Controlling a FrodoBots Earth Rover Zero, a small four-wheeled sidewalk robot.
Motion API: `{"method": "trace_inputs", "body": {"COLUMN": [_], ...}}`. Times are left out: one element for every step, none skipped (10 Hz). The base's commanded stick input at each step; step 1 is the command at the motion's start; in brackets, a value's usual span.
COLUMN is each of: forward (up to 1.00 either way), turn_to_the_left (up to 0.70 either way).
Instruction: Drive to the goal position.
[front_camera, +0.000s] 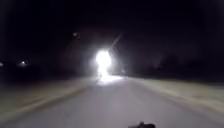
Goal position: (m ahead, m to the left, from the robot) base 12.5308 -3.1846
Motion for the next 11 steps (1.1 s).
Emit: {"method": "trace_inputs", "body": {"forward": [1.00,1.00,1.00,1.00,1.00,1.00,1.00,1.00,1.00,1.00,1.00], "turn_to_the_left": [0.00,-0.01,-0.04,-0.07,-0.10,-0.03,-0.03,0.00,0.00,0.00,0.00]}}
